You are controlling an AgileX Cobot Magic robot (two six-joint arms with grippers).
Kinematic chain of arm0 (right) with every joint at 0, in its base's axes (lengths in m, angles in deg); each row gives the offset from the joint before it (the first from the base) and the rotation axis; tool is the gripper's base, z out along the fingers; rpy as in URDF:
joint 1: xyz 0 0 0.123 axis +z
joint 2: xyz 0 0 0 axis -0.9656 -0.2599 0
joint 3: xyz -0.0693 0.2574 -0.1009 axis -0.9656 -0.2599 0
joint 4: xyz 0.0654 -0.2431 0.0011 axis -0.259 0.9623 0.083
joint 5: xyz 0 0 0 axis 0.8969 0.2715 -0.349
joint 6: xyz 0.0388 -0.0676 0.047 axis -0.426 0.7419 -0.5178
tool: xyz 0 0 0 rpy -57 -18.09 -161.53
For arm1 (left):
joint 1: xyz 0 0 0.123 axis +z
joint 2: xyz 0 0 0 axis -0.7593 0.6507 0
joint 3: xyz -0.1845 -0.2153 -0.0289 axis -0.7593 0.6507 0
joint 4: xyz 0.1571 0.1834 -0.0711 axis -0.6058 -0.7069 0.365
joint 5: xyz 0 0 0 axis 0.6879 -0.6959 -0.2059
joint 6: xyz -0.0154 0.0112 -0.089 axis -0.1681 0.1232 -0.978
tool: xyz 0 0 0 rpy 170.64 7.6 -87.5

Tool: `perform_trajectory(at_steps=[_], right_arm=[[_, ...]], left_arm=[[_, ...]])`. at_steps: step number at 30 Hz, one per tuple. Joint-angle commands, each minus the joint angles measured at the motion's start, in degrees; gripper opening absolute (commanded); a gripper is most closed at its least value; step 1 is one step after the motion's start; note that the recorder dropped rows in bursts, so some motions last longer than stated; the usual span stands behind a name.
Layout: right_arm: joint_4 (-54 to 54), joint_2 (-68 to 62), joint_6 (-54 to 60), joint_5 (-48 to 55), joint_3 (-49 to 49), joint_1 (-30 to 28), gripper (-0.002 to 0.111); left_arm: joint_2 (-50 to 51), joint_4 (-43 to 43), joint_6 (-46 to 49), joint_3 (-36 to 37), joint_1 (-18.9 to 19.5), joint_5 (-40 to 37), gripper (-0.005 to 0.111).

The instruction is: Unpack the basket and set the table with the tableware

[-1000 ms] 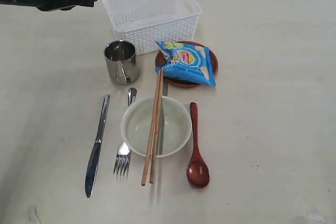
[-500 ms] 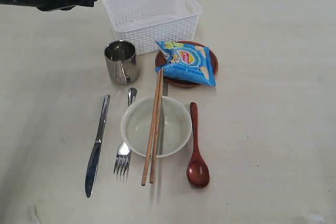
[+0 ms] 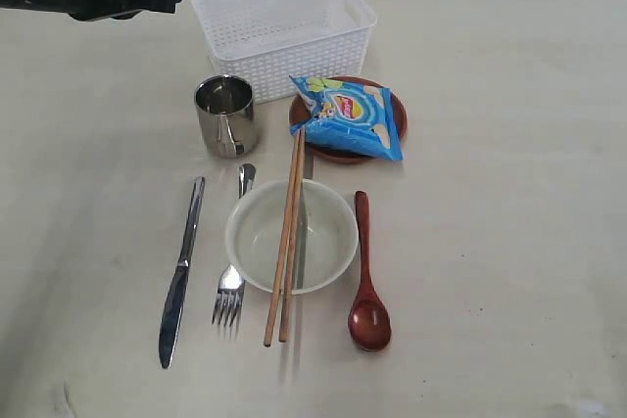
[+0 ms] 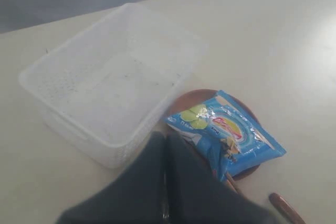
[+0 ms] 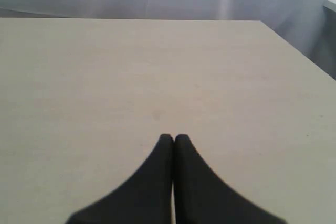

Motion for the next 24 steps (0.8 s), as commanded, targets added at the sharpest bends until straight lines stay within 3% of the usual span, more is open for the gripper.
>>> perform_trajectory(at_steps=[1,13,17,24], right_arm=[[0.27,0.42,0.08,0.05,-0.21,-0.33,0.000],[0.27,0.42,0.21,0.05,-0.21,-0.33,0.000],[0.27,0.42,0.21,0.05,-0.21,-0.33,0.000],[0.27,0.42,0.21,0.05,-0.21,-0.33,0.000]], left_arm=[[-0.40,-0.13,0.22,0.51,0.10,0.02,0.000],[-2.69,-1.59,1.51,0.67,0.65,1.16,0.000],[-14.80,-5.38,1.65,1.61,3.14,1.55,0.000],[-41.07,-5.63,-11.68,7.58,11.29,3.08,0.000]])
